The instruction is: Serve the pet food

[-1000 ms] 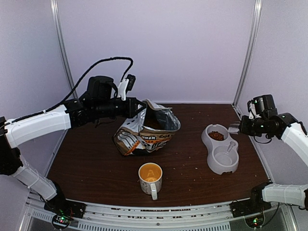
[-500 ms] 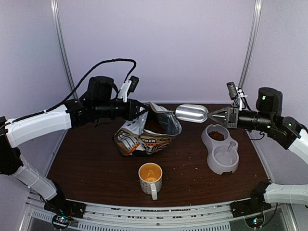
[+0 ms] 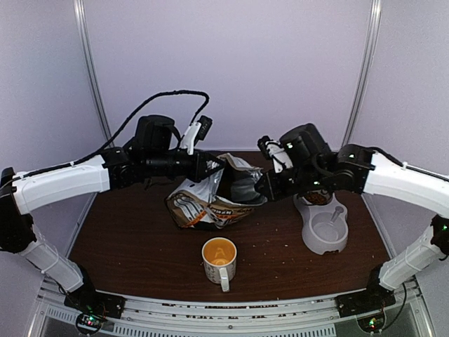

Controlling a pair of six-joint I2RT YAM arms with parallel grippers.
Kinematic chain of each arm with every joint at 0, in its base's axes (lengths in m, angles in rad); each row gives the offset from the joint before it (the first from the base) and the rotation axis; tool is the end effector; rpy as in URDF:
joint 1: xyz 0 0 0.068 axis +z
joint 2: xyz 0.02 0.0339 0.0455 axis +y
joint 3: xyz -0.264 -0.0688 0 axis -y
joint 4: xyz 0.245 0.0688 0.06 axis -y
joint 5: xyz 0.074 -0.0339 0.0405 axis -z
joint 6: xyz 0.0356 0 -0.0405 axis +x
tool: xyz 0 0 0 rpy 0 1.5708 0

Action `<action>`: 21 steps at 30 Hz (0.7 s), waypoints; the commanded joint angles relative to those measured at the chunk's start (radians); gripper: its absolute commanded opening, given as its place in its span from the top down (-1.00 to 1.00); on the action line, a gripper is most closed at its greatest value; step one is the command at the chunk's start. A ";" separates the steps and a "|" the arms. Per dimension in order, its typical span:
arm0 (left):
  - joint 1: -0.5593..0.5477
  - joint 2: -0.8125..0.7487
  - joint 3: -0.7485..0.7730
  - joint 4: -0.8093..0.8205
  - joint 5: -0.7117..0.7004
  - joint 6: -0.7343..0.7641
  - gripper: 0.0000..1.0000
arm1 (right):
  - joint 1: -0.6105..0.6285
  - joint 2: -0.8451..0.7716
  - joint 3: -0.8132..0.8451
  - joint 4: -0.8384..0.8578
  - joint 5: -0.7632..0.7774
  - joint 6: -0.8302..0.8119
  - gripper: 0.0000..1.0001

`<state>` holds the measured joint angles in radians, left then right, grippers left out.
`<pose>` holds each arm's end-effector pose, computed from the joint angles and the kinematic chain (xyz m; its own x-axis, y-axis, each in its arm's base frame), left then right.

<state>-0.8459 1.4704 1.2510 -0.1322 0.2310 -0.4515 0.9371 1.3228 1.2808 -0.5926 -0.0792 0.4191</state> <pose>0.2245 -0.2657 0.3440 -0.5856 0.0206 -0.8103 0.6843 0.5485 -0.4806 0.1698 0.2359 0.3542 -0.6629 -0.2171 -0.7165 -0.6254 0.6867 0.3706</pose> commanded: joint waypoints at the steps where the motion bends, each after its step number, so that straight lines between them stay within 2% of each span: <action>1: -0.050 0.044 -0.003 0.162 -0.006 0.013 1.00 | 0.015 0.196 0.006 -0.111 0.485 0.164 1.00; 3: -0.065 0.080 -0.022 0.214 0.013 -0.017 1.00 | 0.006 0.275 -0.050 0.039 0.475 0.198 1.00; 6: -0.103 0.144 -0.015 0.241 0.019 -0.026 1.00 | -0.005 0.352 -0.085 0.241 0.337 0.216 1.00; 12: -0.150 0.226 0.028 0.262 0.054 -0.032 1.00 | -0.034 0.421 -0.165 0.679 -0.102 0.221 1.00; 17: -0.154 0.232 0.025 0.289 0.082 -0.049 1.00 | -0.079 0.421 -0.255 0.933 -0.312 0.283 1.00; 21: -0.156 0.235 0.022 0.315 0.109 -0.066 1.00 | -0.097 0.422 -0.280 1.020 -0.376 0.304 1.00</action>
<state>-0.9726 1.7042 1.2480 0.0738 0.2359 -0.4938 0.8391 1.7397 1.0058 0.1612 -0.2409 0.6788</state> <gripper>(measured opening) 0.015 0.096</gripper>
